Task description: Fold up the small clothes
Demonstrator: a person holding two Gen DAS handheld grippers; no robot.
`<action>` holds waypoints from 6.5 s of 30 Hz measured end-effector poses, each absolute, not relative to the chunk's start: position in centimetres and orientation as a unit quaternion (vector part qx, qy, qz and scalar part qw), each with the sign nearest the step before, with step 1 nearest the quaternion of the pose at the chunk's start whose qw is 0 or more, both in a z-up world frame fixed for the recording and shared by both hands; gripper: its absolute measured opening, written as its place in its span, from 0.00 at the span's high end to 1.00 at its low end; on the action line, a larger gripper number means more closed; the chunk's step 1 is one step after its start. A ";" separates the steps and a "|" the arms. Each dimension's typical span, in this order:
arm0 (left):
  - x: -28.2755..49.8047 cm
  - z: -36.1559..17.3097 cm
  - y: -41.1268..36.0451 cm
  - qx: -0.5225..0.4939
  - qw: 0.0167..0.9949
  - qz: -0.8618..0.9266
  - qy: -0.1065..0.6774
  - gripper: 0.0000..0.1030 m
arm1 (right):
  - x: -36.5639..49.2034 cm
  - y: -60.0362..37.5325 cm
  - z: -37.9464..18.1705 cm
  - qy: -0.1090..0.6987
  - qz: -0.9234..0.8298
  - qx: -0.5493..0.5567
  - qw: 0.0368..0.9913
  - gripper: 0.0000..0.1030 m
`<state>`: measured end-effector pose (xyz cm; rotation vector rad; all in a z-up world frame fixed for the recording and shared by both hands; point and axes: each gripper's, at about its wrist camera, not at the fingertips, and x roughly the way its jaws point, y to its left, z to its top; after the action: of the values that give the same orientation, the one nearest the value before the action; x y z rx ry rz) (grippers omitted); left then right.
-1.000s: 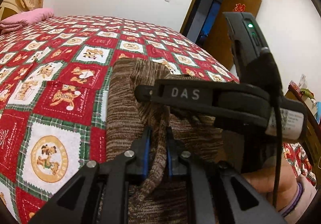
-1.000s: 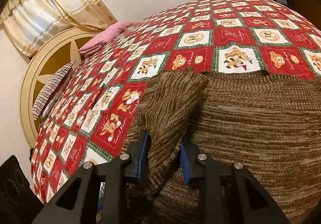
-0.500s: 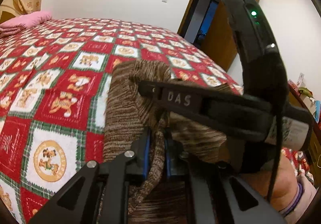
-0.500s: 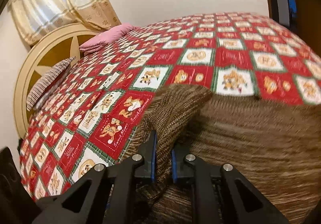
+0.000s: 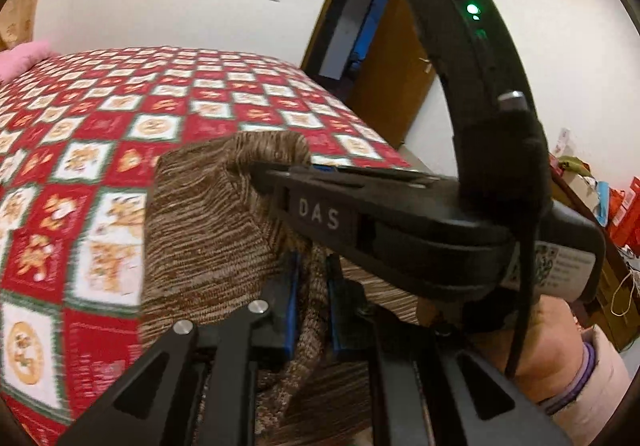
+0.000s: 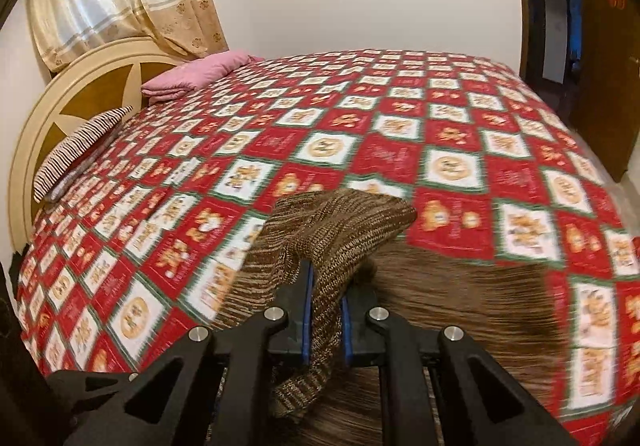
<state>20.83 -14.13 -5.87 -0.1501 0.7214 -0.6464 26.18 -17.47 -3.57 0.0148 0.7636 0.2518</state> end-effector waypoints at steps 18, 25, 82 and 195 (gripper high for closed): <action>18.1 -9.7 -26.5 -0.016 0.852 -0.352 0.387 0.88 | 23.0 -30.4 -9.1 0.431 0.051 0.041 0.900 0.90; 16.1 -8.3 -23.8 0.003 0.839 -0.375 0.394 0.68 | 22.8 -30.8 -9.9 0.425 0.037 0.065 0.902 0.86; 20.8 -7.3 -16.5 0.096 0.908 -0.202 0.354 0.69 | 12.6 -20.1 -4.2 0.361 -0.046 0.070 0.929 1.00; 11.4 0.4 -9.0 -0.016 0.926 -0.290 0.241 0.70 | 0.5 -8.6 3.4 0.217 0.005 0.084 0.973 0.75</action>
<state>11.44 -9.02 0.41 -0.0334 0.4945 -0.5941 0.52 -8.58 3.41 0.1686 0.4370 0.0103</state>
